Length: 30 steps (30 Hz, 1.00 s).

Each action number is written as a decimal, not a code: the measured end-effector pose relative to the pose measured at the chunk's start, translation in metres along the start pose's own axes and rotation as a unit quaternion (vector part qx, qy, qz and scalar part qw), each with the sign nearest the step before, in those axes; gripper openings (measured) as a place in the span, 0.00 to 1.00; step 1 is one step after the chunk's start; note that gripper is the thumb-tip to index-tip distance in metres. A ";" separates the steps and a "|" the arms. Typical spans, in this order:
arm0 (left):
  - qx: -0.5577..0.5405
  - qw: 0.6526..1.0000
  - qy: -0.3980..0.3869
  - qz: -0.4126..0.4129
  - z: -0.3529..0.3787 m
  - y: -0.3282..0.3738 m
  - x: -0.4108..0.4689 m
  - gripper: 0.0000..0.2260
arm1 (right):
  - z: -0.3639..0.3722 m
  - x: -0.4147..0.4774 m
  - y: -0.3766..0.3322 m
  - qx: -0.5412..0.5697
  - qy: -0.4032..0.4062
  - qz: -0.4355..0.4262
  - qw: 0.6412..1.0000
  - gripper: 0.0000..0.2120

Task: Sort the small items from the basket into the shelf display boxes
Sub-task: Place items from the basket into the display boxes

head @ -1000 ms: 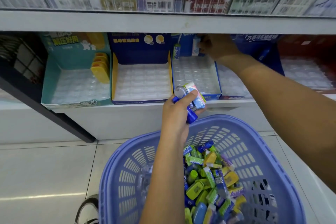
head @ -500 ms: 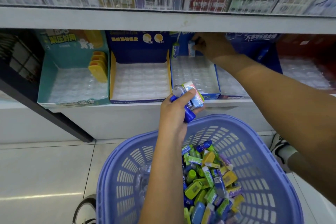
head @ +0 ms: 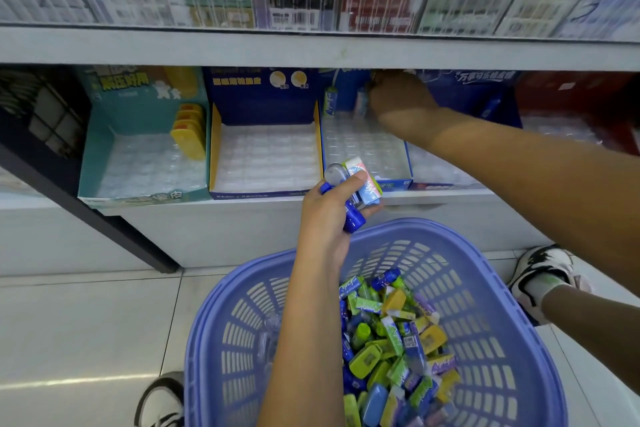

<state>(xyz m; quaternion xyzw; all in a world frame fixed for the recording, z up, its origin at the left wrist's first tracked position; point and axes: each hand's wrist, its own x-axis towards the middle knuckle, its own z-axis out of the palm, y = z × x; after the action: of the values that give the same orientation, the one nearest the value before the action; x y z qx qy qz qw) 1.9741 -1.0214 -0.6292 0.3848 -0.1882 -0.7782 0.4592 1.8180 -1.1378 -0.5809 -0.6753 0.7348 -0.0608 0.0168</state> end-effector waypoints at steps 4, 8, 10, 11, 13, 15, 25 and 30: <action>-0.014 1.000 0.008 0.002 0.004 0.002 -0.006 0.06 | -0.013 -0.021 -0.011 -0.039 -0.005 -0.035 0.999 0.23; -0.054 0.998 0.023 0.032 0.006 0.001 -0.011 0.09 | -0.031 -0.074 -0.021 0.179 0.039 -0.027 0.983 0.15; -0.053 0.997 0.018 0.051 0.006 0.000 -0.013 0.08 | -0.037 -0.108 -0.026 0.306 -0.017 -0.012 0.952 0.14; -0.047 0.997 0.014 0.059 0.007 0.000 -0.014 0.08 | -0.037 -0.123 -0.029 0.331 -0.041 -0.011 0.943 0.13; -0.039 0.997 0.014 0.069 0.009 0.000 -0.016 0.07 | -0.033 -0.141 -0.033 0.336 -0.051 -0.004 0.941 0.11; -0.039 0.996 0.023 0.073 0.011 0.000 -0.019 0.08 | -0.030 -0.147 -0.035 0.336 -0.030 0.014 0.941 0.10; -0.029 0.996 0.053 0.065 0.006 0.004 -0.011 0.03 | -0.024 -0.094 -0.011 0.495 0.092 0.104 0.858 0.06; -0.003 0.998 0.042 0.040 0.002 -0.001 -0.010 0.00 | -0.022 -0.033 0.009 0.208 0.095 0.049 0.972 0.12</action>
<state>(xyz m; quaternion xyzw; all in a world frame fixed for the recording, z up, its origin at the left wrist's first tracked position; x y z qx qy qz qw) 1.9747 -1.0127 -0.6240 0.4081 -0.1812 -0.7431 0.4983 1.8093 -1.1030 -0.5616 -0.6112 0.7365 -0.2754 0.0904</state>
